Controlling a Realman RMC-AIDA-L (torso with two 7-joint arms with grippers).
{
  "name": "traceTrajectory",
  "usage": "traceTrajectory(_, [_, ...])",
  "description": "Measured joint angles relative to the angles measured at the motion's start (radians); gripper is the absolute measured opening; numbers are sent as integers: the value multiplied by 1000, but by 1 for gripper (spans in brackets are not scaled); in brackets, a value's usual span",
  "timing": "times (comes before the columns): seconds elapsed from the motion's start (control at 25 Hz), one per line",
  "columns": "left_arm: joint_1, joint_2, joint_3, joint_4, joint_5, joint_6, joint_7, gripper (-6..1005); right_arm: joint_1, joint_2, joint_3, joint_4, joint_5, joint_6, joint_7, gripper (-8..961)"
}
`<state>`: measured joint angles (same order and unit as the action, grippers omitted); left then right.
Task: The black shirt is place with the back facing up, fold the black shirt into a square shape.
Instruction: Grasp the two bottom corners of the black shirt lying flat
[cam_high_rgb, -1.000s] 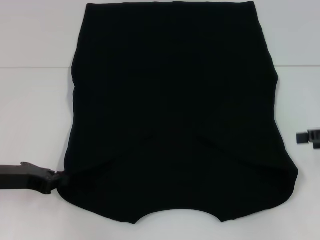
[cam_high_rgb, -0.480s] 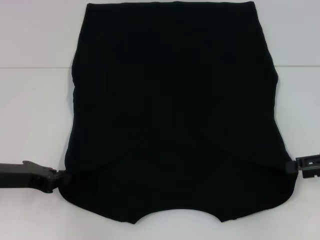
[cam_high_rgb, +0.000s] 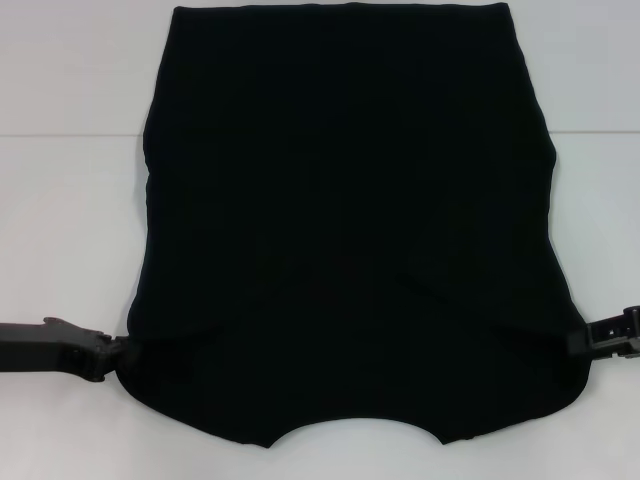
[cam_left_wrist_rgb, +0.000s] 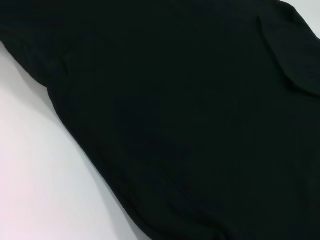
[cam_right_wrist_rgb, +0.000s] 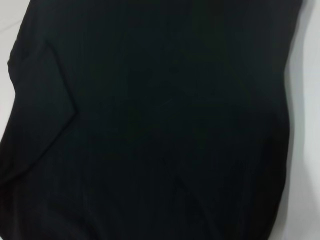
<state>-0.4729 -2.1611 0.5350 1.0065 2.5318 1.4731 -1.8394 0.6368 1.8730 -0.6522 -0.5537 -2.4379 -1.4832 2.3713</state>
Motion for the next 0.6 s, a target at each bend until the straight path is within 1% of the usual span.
traceTrajectory(0.28, [-9, 2, 0, -3, -1, -2, -1, 57, 3, 12, -2, -4, -18, 15, 2, 536])
traceTrajectory(0.48, [-13, 5, -1, -8, -1, -3, 0, 60, -7, 15, 4, -8, -19, 20, -1, 301])
traceTrajectory(0.6, [-14, 5, -3, -9, -1, 1, -11, 63, -23, 17, 8, -12, -12, 20, -17, 181])
